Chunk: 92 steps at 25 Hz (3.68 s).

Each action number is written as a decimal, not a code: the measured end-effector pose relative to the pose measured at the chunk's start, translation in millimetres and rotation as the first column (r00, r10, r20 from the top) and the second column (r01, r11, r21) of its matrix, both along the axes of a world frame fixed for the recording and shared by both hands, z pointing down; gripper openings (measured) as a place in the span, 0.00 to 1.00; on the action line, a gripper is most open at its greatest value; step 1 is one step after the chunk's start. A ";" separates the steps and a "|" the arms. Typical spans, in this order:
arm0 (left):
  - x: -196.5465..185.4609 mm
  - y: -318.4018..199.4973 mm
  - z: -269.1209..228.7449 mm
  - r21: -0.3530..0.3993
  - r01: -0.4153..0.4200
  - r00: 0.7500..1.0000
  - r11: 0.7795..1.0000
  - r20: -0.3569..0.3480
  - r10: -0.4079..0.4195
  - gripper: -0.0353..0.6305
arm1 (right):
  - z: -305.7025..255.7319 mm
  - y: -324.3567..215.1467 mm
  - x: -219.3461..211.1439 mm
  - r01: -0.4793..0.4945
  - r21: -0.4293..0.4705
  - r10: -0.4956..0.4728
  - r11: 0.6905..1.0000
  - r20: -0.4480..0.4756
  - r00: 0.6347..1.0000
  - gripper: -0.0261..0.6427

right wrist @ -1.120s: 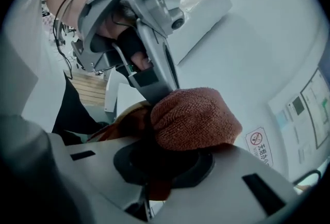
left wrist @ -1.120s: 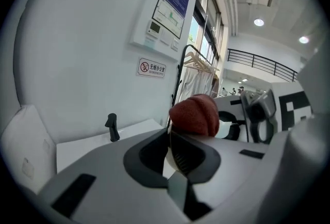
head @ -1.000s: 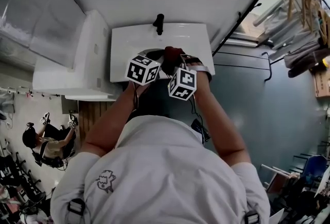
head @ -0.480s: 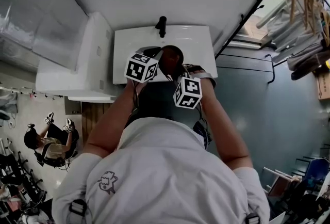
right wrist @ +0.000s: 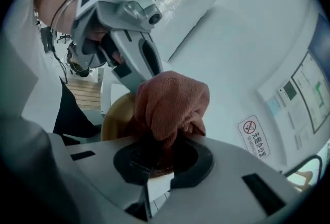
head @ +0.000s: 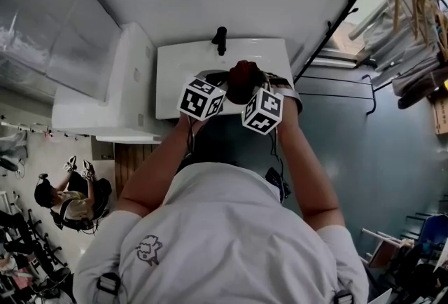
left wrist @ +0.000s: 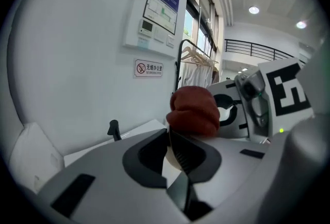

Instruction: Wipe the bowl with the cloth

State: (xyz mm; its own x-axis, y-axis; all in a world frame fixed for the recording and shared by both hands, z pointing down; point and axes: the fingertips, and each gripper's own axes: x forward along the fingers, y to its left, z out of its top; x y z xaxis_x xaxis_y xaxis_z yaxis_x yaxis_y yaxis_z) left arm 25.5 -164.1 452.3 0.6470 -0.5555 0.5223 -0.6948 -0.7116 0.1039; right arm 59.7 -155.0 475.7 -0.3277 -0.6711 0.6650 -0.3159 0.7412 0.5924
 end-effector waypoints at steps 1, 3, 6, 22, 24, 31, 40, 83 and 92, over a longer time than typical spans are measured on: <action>4.9 1.7 -1.5 0.004 -0.004 1.000 1.000 -0.009 0.004 0.10 | -1.5 1.0 -5.7 0.010 0.012 -0.010 1.000 -0.009 1.000 0.11; 5.0 0.1 -5.0 0.016 0.014 0.999 1.000 -0.030 -0.014 0.09 | 0.7 8.7 -18.3 0.052 0.014 -0.051 0.999 -0.030 0.998 0.11; -2.8 -6.0 -14.5 0.052 0.055 0.997 0.997 -0.059 -0.052 0.09 | 7.9 26.1 -37.0 0.129 -0.025 -0.130 0.991 -0.018 0.991 0.11; -34.8 -18.9 -18.4 0.111 0.107 0.994 0.988 -0.017 -0.106 0.10 | 3.3 17.0 3.2 0.026 -0.094 -0.023 0.995 0.039 0.999 0.11; -27.0 -13.4 -12.4 0.097 0.089 0.996 0.991 -0.014 -0.088 0.10 | -1.0 7.0 11.7 -0.016 -0.081 0.020 0.997 0.049 0.999 0.11; -2.0 1.0 -9.8 0.030 0.070 0.990 0.997 -0.121 -0.066 0.09 | -13.9 2.7 -11.5 0.009 0.036 -0.010 0.999 0.021 1.000 0.11; -26.1 -11.9 -28.5 0.153 0.147 0.985 0.977 -0.110 -0.131 0.09 | 6.2 49.7 -61.4 0.208 -0.120 -0.197 0.971 0.099 0.975 0.11; -50.3 -11.7 -56.7 0.190 0.219 0.958 0.957 -0.227 -0.174 0.10 | -42.9 -2.0 -23.0 -0.020 0.071 0.015 0.997 0.082 0.997 0.11; -29.5 -3.0 -58.0 0.099 0.150 0.940 0.984 -0.322 -0.111 0.09 | -47.7 2.9 -46.1 0.070 0.149 -0.067 0.986 -0.022 0.998 0.11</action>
